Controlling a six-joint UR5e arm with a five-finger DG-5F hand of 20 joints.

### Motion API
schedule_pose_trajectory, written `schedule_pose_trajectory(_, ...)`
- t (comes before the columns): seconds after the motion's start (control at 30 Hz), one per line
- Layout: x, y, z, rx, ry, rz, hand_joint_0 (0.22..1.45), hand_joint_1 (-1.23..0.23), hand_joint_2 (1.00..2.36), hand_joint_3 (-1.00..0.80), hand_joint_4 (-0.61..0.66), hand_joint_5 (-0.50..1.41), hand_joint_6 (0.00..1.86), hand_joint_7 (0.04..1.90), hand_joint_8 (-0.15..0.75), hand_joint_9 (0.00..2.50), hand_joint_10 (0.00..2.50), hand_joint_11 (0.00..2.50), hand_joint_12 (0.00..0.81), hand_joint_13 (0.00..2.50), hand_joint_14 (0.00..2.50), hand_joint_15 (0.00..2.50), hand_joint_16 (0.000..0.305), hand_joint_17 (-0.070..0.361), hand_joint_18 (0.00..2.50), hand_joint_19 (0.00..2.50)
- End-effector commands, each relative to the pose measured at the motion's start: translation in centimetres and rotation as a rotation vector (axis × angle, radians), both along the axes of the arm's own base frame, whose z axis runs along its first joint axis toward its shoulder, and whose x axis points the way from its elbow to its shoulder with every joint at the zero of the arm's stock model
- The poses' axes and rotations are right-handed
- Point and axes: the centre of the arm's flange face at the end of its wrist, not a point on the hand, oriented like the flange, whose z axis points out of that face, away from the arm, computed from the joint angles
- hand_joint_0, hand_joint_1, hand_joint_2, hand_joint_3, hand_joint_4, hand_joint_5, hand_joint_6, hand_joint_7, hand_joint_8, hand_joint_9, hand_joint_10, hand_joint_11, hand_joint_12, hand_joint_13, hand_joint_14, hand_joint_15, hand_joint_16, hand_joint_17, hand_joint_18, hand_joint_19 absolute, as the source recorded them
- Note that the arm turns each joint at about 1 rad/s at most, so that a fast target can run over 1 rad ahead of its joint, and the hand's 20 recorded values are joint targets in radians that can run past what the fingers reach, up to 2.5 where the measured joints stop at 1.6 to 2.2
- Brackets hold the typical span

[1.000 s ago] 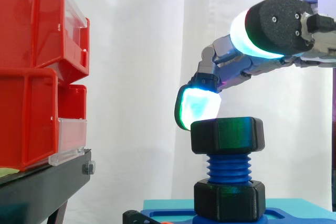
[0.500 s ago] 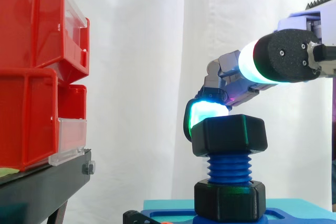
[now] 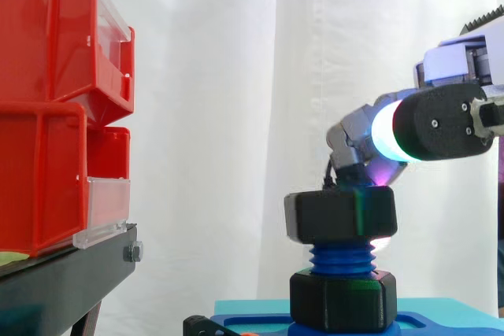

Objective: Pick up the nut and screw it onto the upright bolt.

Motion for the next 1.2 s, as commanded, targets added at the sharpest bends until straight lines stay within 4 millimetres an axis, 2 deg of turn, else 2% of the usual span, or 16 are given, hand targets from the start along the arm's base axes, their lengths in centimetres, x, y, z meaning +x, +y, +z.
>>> schedule_pose_trajectory(0.0,-0.2,-0.3,0.4,-0.003,0.029,-0.004,0.53,-0.03,1.0,-0.5,0.23,-0.01,0.57,1.33,0.291,0.78,0.0,0.0,0.31,0.59,0.0,0.0,0.042,0.094,0.41,0.1)
schedule_pose_trajectory(0.1,-0.2,-0.4,0.4,0.005,0.03,-0.003,0.53,-0.03,1.0,-0.5,0.22,-0.01,0.61,1.25,0.29,0.84,0.0,0.0,0.303,0.62,0.0,0.0,0.041,0.092,0.44,0.11)
schedule_pose_trajectory(0.2,-0.2,-0.4,0.6,0.009,0.029,-0.004,0.53,-0.03,1.0,-0.5,0.22,-0.01,0.61,1.25,0.291,0.86,0.0,0.0,0.299,0.63,0.0,0.0,0.041,0.092,0.46,0.11)
schedule_pose_trajectory(0.27,-0.4,-0.4,1.1,0.011,0.021,-0.004,0.53,-0.03,1.0,-0.5,0.22,-0.01,0.59,1.29,0.29,0.86,0.0,0.0,0.3,0.64,0.0,0.01,0.041,0.092,0.46,0.11)
schedule_pose_trajectory(0.33,-0.5,-0.6,1.6,0.013,0.014,-0.007,0.53,-0.03,1.0,-0.5,0.23,-0.01,0.51,1.43,0.29,0.86,0.0,0.0,0.302,0.64,0.0,0.0,0.041,0.092,0.46,0.12)
schedule_pose_trajectory(0.37,-0.5,-0.6,1.7,0.014,0.012,-0.008,0.53,-0.03,1.0,-0.5,0.24,-0.01,0.5,1.44,0.289,0.86,0.0,0.0,0.302,0.64,0.0,0.0,0.041,0.093,0.46,0.12)
schedule_pose_trajectory(0.57,-0.4,-0.8,2.3,0.018,0.001,-0.008,0.52,-0.01,1.0,-0.5,0.27,-0.08,0.5,1.16,0.283,0.8,0.0,0.0,0.317,0.62,0.0,0.0,0.044,0.098,0.46,0.11)
schedule_pose_trajectory(0.63,-0.1,-1.2,3.3,0.022,-0.012,-0.014,0.51,-0.01,1.0,-0.5,0.31,-0.1,0.5,0.96,0.273,0.75,0.0,0.0,0.319,0.55,0.0,0.0,0.045,0.1,0.38,0.08)
schedule_pose_trajectory(0.8,0.1,-1.9,4.6,0.019,-0.009,-0.023,0.5,-0.01,1.0,-0.5,0.25,-0.12,0.5,0.74,0.238,0.66,0.0,0.0,0.316,0.4,0.0,0.0,0.044,0.099,0.22,0.0)
schedule_pose_trajectory(0.97,0.2,-2.6,4.5,0.02,-0.017,-0.026,0.5,0.02,1.0,-0.5,0.22,-0.14,0.5,0.65,0.222,0.54,0.0,0.0,0.333,0.28,0.0,0.0,0.044,0.098,0.01,0.0)
schedule_pose_trajectory(1.03,0.5,-2.4,4.7,0.027,-0.037,-0.005,0.49,0.04,1.0,-0.5,0.21,-0.16,0.5,0.64,0.223,0.46,0.0,0.0,0.351,0.18,0.0,0.0,0.045,0.102,0.0,0.0)
schedule_pose_trajectory(1.17,1.4,-1.6,5.2,0.045,-0.108,0.058,0.49,0.05,1.0,-0.5,0.2,-0.16,0.5,0.63,0.216,0.4,0.0,0.0,0.36,0.14,0.0,0.0,0.046,0.102,0.0,0.0)
